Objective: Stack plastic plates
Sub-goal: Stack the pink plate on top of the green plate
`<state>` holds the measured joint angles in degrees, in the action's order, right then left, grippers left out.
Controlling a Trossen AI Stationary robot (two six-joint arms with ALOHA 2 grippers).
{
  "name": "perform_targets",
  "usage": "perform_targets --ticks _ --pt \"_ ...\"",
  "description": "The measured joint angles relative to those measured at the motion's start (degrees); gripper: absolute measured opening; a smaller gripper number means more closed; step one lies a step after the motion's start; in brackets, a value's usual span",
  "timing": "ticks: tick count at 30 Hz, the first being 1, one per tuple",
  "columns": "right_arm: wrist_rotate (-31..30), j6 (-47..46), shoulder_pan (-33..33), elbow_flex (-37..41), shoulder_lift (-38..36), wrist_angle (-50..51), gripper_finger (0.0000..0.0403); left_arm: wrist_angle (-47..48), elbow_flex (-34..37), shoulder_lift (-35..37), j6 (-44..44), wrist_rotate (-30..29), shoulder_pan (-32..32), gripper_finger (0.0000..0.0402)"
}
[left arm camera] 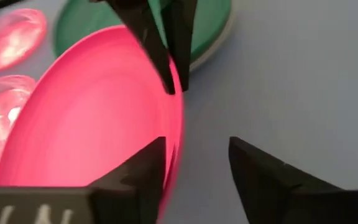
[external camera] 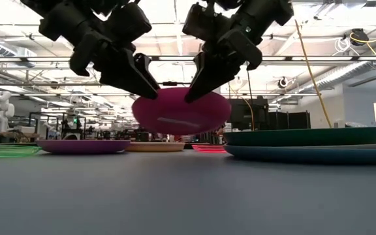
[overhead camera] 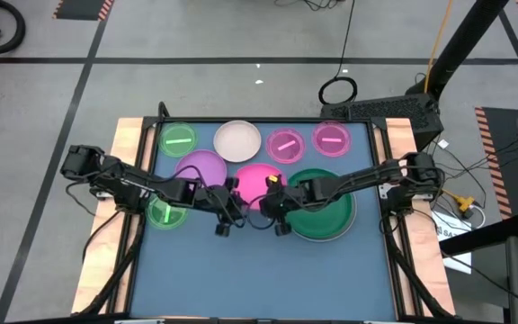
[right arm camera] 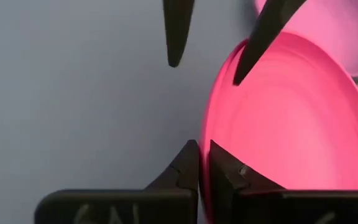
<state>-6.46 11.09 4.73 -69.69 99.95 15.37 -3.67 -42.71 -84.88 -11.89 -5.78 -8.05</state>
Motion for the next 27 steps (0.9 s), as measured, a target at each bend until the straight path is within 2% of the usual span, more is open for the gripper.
perform_targets --ticks 4,8,11,15,19,23,27 --pt "-6.53 -2.49 0.48 0.00 -0.91 4.97 0.0006 3.12 -2.53 -0.02 -0.18 -5.70 -0.04 0.0210" --pt "-12.38 -7.96 0.48 0.04 -2.39 12.95 0.0006 8.39 -6.76 -0.02 -3.09 -6.25 -0.11 0.0215" --pt "-14.55 -13.86 0.45 0.04 -3.46 20.44 0.0006 11.28 -9.58 -0.02 -4.71 -6.44 -0.07 0.0216" --pt "-14.17 -22.58 0.55 0.04 -4.38 29.59 0.0006 12.99 -11.66 -0.02 -6.07 -6.60 0.04 0.0216" --pt "-12.09 -29.42 0.92 0.00 -4.62 34.08 0.0006 13.51 -11.94 -0.02 -6.01 -6.74 0.23 0.0216" --pt "-7.12 -32.96 0.96 0.00 -4.60 34.52 0.0008 14.66 -11.94 -0.02 -4.73 -7.50 0.59 0.0216" --pt "-5.26 -36.09 1.06 0.00 -4.59 33.05 0.0019 15.72 -11.94 -0.02 -2.99 -7.73 1.01 0.0216"
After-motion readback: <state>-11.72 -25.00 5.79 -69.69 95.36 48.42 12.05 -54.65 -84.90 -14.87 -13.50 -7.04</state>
